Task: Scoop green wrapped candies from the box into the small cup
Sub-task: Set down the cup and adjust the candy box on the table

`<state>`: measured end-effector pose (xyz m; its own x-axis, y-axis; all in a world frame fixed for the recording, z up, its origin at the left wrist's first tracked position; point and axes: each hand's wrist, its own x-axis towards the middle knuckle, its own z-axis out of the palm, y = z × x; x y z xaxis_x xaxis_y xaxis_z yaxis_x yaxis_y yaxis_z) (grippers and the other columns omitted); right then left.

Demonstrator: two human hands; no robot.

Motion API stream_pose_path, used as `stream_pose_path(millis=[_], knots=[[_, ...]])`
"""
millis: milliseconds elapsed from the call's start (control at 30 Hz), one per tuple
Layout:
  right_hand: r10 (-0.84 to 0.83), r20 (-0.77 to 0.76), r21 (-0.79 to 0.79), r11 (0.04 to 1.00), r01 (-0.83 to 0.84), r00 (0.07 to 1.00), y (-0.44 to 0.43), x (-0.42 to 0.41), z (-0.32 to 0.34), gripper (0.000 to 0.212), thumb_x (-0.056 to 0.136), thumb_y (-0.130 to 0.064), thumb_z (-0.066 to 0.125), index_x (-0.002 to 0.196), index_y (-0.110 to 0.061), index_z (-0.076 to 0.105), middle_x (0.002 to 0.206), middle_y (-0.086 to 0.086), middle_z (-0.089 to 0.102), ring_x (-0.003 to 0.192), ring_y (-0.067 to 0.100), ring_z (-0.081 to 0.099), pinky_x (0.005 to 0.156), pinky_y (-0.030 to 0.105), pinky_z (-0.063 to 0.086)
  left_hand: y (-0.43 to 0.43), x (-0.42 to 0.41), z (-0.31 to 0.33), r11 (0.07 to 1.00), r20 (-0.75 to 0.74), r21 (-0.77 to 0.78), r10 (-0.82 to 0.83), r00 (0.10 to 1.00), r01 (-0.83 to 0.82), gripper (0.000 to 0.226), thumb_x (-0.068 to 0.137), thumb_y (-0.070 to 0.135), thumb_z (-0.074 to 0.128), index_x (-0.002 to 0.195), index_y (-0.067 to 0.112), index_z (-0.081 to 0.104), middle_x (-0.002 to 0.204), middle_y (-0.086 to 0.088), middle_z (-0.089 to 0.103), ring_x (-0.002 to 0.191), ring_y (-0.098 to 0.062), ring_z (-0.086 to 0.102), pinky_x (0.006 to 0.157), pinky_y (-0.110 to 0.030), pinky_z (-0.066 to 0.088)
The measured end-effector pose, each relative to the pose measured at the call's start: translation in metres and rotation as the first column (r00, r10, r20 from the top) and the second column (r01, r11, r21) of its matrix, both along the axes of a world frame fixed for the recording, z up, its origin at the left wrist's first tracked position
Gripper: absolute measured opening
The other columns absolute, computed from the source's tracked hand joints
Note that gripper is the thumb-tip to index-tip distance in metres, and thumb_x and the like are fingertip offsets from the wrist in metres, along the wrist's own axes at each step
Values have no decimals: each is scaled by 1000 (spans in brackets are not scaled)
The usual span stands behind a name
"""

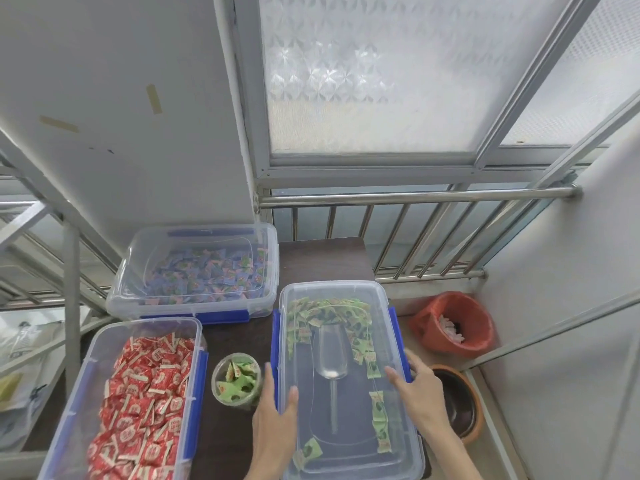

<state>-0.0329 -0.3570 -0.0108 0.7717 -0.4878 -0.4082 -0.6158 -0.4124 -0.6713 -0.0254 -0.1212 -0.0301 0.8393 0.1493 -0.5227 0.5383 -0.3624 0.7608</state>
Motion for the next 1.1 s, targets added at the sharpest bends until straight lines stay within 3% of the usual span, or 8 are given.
stream_pose_path(millis=[100,367,533,633,800,900,967,1100], knots=[[-10,23,-39,999,11,1000,10,-3,-1,55,86,-27,68,136,-8,53,140,8,54,130,25,50,105,35,39,-4,-7,0,992,54,37,-122,991,120,74,96,28,59,155,37,16,166,3,13,151,-20,21,117,-32,22],[-220,117,104,973,208,969,12,5,-11,48,81,-16,73,126,-5,61,132,8,61,121,22,57,107,40,43,-3,2,-1,994,38,-109,19,999,-14,65,92,11,64,147,36,42,163,2,25,150,-16,23,117,-31,21],[-220,96,124,970,208,971,10,2,-15,57,74,-27,80,123,-2,63,124,9,66,113,22,62,101,42,48,-5,1,-5,993,37,-114,8,999,-4,64,93,23,64,142,49,32,165,2,18,152,-17,17,119,-35,19],[-213,95,122,972,201,972,9,1,-19,60,70,-46,76,116,-8,69,121,7,68,111,22,62,98,42,50,-4,1,-6,995,-2,-92,24,1000,-24,74,90,34,67,151,44,25,166,5,12,152,-18,15,120,-37,19],[-183,116,67,982,176,976,15,-5,-19,57,83,-40,69,128,-5,60,148,9,42,137,25,39,112,44,34,3,3,-14,998,32,15,-59,998,59,74,91,38,64,154,34,25,167,5,4,154,-16,3,124,-38,10],[-196,165,56,980,189,967,20,-7,-21,52,84,-39,66,125,-7,63,132,4,59,123,23,55,104,43,44,-4,2,-11,993,67,27,-113,991,111,72,98,27,55,157,20,15,167,5,1,153,-10,-4,120,-25,1],[-211,189,64,977,202,959,22,-6,-20,43,85,-35,66,119,-9,67,115,2,69,110,22,63,97,40,49,-7,3,-7,996,62,10,-83,995,83,70,99,20,53,157,16,14,167,3,7,153,-11,4,118,-22,4],[-206,248,83,978,192,946,21,1,-10,31,89,-21,65,116,-5,68,100,-7,67,95,12,62,85,28,45,-9,7,-3,999,69,-9,-33,997,34,68,99,20,53,157,16,17,165,4,17,152,-14,17,120,-25,12]])
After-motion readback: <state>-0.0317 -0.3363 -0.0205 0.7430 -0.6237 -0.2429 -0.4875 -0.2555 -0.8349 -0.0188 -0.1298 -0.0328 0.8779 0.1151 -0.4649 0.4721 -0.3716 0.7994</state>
